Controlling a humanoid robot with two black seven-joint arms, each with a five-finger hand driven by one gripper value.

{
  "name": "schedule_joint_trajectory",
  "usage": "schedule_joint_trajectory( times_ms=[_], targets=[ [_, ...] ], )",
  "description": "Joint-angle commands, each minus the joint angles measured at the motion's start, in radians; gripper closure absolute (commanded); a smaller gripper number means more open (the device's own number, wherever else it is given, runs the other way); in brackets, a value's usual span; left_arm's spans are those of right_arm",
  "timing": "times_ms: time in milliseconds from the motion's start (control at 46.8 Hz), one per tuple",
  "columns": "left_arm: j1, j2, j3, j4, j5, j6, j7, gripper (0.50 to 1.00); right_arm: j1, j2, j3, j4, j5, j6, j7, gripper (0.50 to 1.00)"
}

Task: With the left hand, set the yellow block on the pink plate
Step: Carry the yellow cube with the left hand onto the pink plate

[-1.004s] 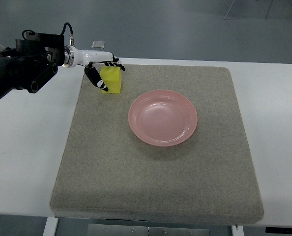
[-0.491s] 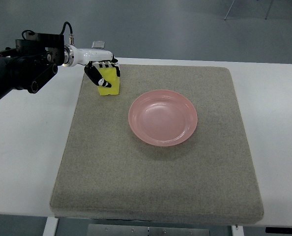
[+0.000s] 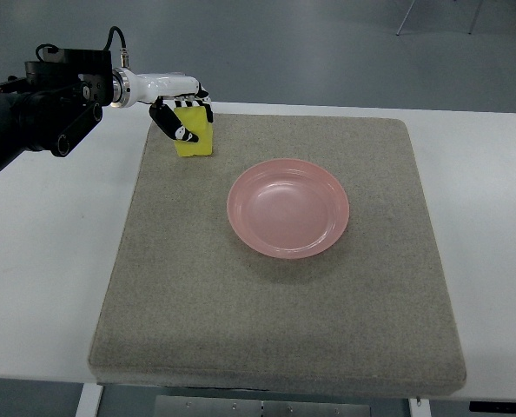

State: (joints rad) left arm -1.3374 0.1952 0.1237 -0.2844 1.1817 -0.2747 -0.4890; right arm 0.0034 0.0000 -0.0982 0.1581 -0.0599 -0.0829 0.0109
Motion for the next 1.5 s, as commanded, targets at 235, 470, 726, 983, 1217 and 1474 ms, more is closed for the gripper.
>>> schedule_joint_trajectory(
  times_ms=[235, 470, 726, 983, 1217, 1474],
  targets=[
    [-0.075, -0.008, 0.002, -0.075, -0.091, -0.001, -0.002, 1.000, 0.000, 0.000, 0.000, 0.001, 0.000, 0.002, 0.000, 0.576],
    [-0.108, 0.006, -0.001, -0.186, -0.094, 0.012, -0.002, 1.000, 0.000, 0.000, 0.000, 0.001, 0.000, 0.000, 0.000, 0.576],
    [-0.186, 0.118, -0.003, -0.513, -0.088, 0.038, -0.002, 1.000, 0.000, 0.000, 0.000, 0.000, 0.000, 0.000, 0.000, 0.576],
    [-0.203, 0.159, 0.045, -0.690, -0.063, 0.026, 0.000, 1.000, 0.000, 0.000, 0.000, 0.000, 0.000, 0.000, 0.000, 0.576],
    [-0.191, 0.139, 0.111, -0.687, 0.015, 0.032, 0.000, 1.000, 0.000, 0.000, 0.000, 0.000, 0.000, 0.000, 0.000, 0.576],
    [-0.154, 0.082, 0.122, -0.618, 0.018, 0.041, 0.001, 1.000, 0.000, 0.000, 0.000, 0.000, 0.000, 0.000, 0.000, 0.576]
  ],
)
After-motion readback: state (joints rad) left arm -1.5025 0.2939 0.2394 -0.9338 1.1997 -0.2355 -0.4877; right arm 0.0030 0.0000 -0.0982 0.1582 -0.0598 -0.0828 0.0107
